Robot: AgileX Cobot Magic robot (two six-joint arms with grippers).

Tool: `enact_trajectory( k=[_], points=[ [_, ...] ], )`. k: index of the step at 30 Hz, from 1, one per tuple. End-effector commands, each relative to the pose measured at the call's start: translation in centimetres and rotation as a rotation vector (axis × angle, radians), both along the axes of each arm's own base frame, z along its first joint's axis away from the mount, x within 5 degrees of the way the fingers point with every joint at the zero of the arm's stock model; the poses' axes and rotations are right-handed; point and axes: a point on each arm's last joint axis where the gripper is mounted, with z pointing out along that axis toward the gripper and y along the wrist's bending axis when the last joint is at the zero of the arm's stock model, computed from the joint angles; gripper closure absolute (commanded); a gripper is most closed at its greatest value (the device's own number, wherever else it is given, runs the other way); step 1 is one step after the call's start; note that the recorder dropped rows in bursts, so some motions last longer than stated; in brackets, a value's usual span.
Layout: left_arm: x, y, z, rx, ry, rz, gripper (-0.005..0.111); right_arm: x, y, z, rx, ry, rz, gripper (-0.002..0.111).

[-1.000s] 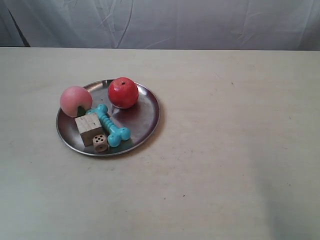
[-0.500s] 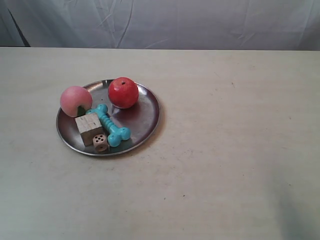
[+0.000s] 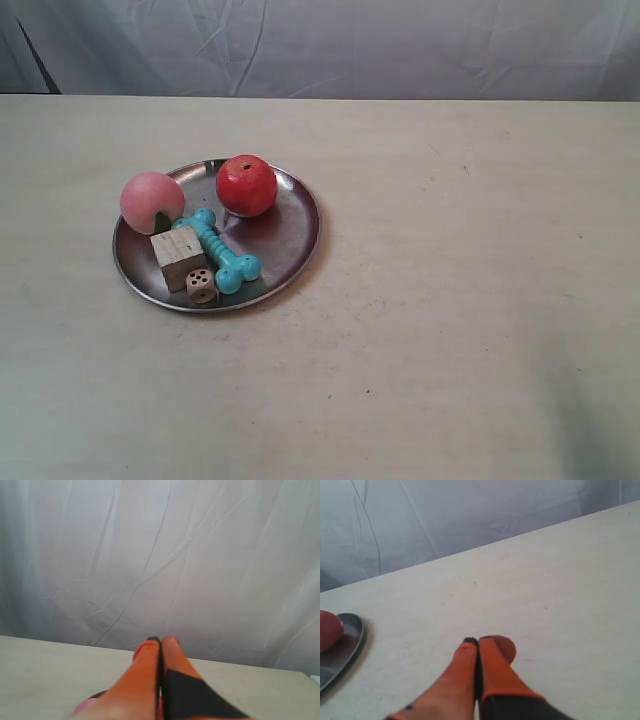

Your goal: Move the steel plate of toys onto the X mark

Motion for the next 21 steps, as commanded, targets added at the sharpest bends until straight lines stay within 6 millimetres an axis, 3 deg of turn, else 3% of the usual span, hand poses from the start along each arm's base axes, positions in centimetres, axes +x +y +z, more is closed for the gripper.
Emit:
enact_trajectory(
  k=[1, 4, 8, 15, 18, 21],
  points=[
    [0.0, 0.4, -0.2, 0.113, -0.020, 0.040, 0.107, 0.0, 0.0, 0.0, -0.005, -0.008, -0.003, 0.109],
    [0.1, 0.6, -1.6, 0.245, 0.090, 0.063, 0.107, 0.0, 0.0, 0.0, -0.002, -0.010, -0.002, 0.109],
    [1.1, 0.9, -4.9, 0.352, 0.155, 0.099, 0.107, 0.0, 0.0, 0.0, -0.002, -0.010, -0.002, 0.109],
    [1.7, 1.4, -9.5, 0.313, -0.171, 0.291, 0.107, 0.0, 0.0, 0.0, -0.002, -0.010, -0.002, 0.109],
    [1.3, 1.8, -10.1, 0.295, -0.295, 0.386, 0.107, 0.0, 0.0, 0.0, -0.002, -0.010, -0.002, 0.109],
    [1.4, 2.1, -10.5, 0.308, -0.285, 0.449, 0.107, 0.0, 0.0, 0.0, -0.002, -0.010, -0.002, 0.109]
  ],
)
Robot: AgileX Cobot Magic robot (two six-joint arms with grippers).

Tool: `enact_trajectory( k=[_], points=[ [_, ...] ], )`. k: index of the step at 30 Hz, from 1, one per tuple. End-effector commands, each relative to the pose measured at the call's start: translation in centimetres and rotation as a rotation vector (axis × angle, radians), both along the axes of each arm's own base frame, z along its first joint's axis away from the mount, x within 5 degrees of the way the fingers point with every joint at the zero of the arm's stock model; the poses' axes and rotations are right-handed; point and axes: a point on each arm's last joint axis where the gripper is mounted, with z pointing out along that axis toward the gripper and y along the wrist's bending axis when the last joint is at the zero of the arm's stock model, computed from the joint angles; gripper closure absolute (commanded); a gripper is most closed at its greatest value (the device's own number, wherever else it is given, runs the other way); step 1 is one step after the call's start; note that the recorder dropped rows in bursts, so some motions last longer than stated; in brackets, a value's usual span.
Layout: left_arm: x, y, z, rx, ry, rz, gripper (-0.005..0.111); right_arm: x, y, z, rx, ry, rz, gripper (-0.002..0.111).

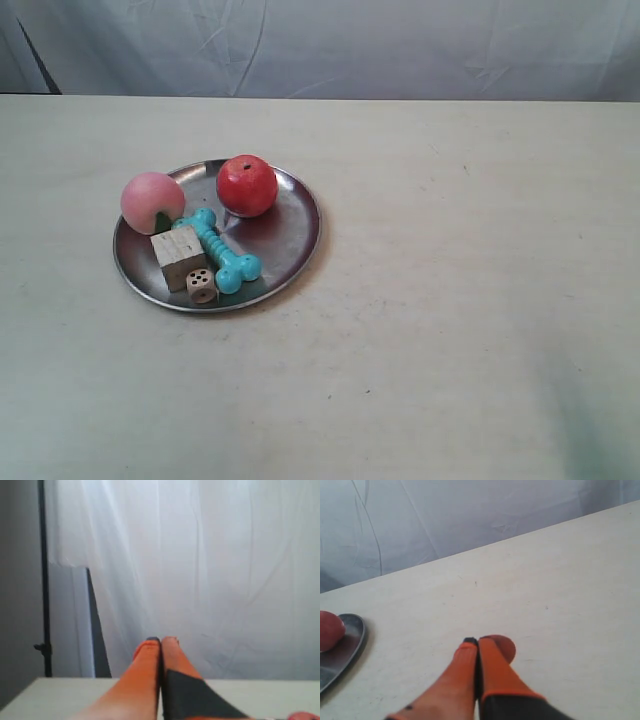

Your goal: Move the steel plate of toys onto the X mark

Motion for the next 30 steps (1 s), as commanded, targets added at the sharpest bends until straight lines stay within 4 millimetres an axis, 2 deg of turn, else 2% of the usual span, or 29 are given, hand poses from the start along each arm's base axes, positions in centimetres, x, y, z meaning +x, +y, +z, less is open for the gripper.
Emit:
enact_trajectory(
  k=[1, 12, 19, 30],
  points=[
    [-0.2, 0.4, -0.1, 0.014, -0.082, 0.088, 0.107, 0.0, 0.0, 0.0, -0.007, -0.010, -0.003, 0.109],
    [-0.1, 0.5, -0.7, 0.031, -0.102, 0.112, 0.107, 0.0, 0.0, 0.0, -0.007, -0.005, -0.004, 0.109],
    [0.3, 0.7, -2.4, 0.023, 0.084, 0.127, 0.107, 0.0, 0.0, 0.0, -0.007, -0.005, -0.004, 0.109],
    [0.3, 0.5, -2.5, 0.023, 0.104, 0.090, 0.107, 0.0, 0.0, 0.0, -0.007, -0.010, -0.003, 0.109]
  ],
)
